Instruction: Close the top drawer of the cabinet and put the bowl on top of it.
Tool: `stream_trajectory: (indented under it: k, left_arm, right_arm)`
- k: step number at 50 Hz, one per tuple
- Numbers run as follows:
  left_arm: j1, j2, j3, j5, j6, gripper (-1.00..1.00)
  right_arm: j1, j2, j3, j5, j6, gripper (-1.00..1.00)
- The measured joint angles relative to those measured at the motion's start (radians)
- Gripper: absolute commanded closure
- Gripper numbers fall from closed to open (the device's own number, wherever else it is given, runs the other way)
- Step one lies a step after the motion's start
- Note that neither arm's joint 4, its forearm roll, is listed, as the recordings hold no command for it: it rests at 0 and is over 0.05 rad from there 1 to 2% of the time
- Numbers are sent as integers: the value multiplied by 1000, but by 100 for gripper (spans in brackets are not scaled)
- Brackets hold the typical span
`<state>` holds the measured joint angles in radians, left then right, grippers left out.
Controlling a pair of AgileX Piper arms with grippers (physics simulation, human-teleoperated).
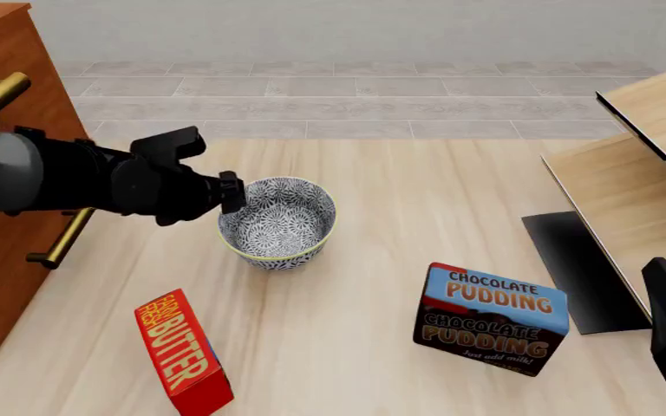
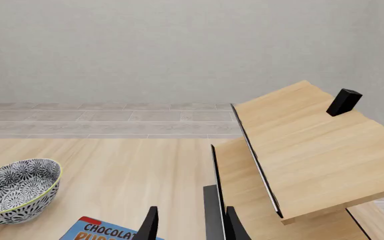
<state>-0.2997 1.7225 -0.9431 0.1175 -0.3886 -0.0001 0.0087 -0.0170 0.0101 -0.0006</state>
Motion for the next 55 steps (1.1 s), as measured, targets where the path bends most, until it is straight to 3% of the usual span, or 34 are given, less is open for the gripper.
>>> stream_trajectory:
  k: [55]
  left_arm:
    - [-12, 120, -10, -51, -12, -100]
  right_arm:
    - [0, 0, 0, 0, 0, -100]
